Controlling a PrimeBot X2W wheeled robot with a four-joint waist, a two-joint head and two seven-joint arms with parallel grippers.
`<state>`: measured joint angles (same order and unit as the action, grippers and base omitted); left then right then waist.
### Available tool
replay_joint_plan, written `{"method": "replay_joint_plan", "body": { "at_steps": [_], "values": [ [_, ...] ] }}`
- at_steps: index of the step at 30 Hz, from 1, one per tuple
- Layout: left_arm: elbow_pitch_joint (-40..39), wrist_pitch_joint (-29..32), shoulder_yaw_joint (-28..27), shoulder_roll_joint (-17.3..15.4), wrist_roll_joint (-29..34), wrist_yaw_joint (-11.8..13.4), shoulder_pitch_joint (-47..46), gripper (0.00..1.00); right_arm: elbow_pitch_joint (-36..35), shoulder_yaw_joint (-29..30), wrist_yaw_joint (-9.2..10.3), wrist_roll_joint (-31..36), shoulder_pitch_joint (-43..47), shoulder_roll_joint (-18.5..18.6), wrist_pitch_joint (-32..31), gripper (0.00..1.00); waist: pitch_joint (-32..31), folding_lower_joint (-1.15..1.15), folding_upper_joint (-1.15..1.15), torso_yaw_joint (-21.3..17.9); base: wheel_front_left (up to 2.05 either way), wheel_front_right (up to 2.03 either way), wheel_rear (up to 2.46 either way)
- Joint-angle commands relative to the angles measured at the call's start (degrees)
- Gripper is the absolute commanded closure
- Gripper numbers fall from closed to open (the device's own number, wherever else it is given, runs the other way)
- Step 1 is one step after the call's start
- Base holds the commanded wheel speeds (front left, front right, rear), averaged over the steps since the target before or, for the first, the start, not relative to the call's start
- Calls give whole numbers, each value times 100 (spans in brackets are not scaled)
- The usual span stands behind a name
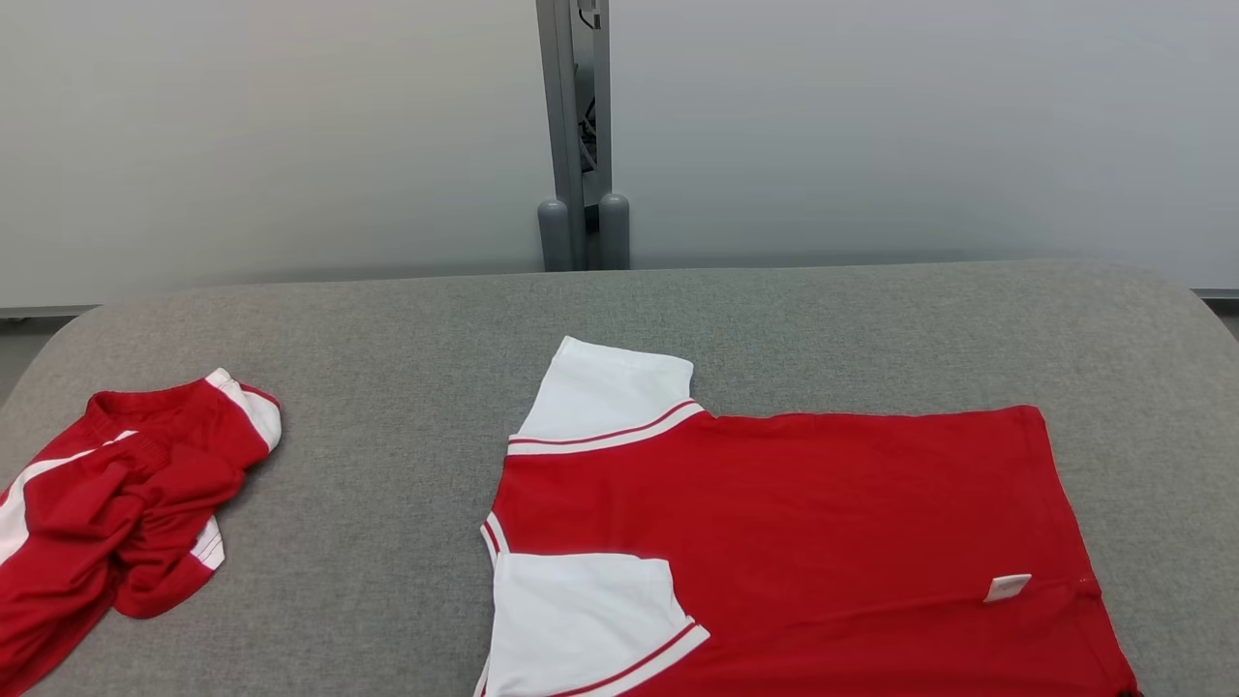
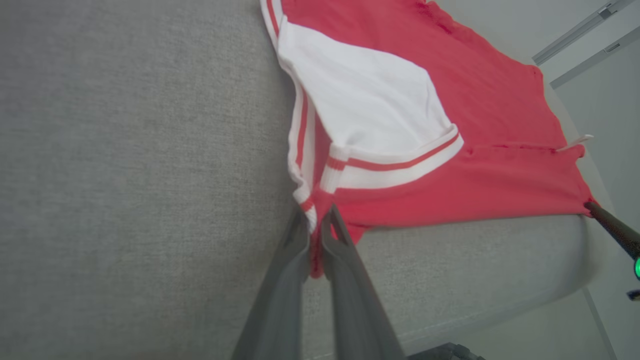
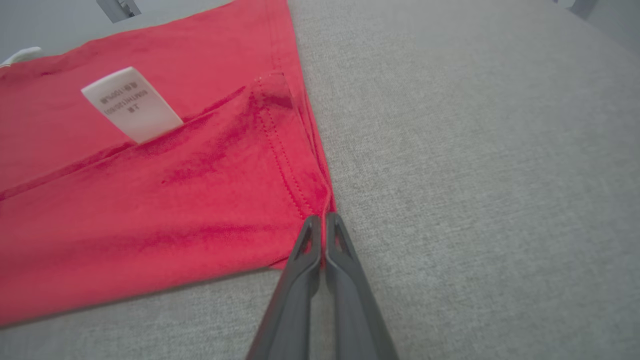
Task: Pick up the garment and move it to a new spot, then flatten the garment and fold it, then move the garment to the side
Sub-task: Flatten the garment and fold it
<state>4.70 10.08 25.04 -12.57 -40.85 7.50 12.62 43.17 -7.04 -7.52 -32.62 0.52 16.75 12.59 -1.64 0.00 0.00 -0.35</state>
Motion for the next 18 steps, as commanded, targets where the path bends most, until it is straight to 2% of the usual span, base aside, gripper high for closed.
{"method": "replay_joint_plan", "body": {
  "at_steps": [1, 8, 9, 10, 11, 12, 13, 18],
  "values": [
    [57, 11, -7, -14, -44, -29, 48, 100, -131, 99, 6, 100, 113, 1, -80, 100, 4, 0, 0, -25, 0, 0, 0],
    [443, -178, -22, 126, -69, -60, -74, 100, -522, 463, 6, 449, 271, -193, -343, 100, 18, 0, 0, -80, 0, 0, 0],
    [521, -198, -8, 163, -88, -84, -94, 85, -578, 537, 6, 514, 288, -220, -381, 98, 14, 0, 0, -87, 0, 0, 0],
    [587, -225, -9, 177, -80, -73, -120, 69, -637, 604, 6, 597, 296, -229, -397, 72, 9, 0, 0, -93, 0, 0, 0],
    [647, -249, -13, 188, -71, -55, -140, 9, -689, 667, 6, 671, 309, -249, -428, 21, 4, 0, 0, -100, 0, 0, 0],
    [689, -281, -10, 208, -57, -45, -158, 0, -748, 743, 6, 741, 323, -276, -429, 5, -2, 0, 0, -106, 0, 0, 0],
    [712, -343, -37, 234, -33, -11, -182, 0, -836, 826, 6, 800, 329, -305, -402, 0, -7, 0, 0, -111, 0, 0, 0],
    [552, -720, -309, 263, -7, 237, -215, 0, -1333, 1331, 5, 1256, 343, -512, -158, 0, -43, 0, 0, -174, 0, 0, 0]
  ]
}}
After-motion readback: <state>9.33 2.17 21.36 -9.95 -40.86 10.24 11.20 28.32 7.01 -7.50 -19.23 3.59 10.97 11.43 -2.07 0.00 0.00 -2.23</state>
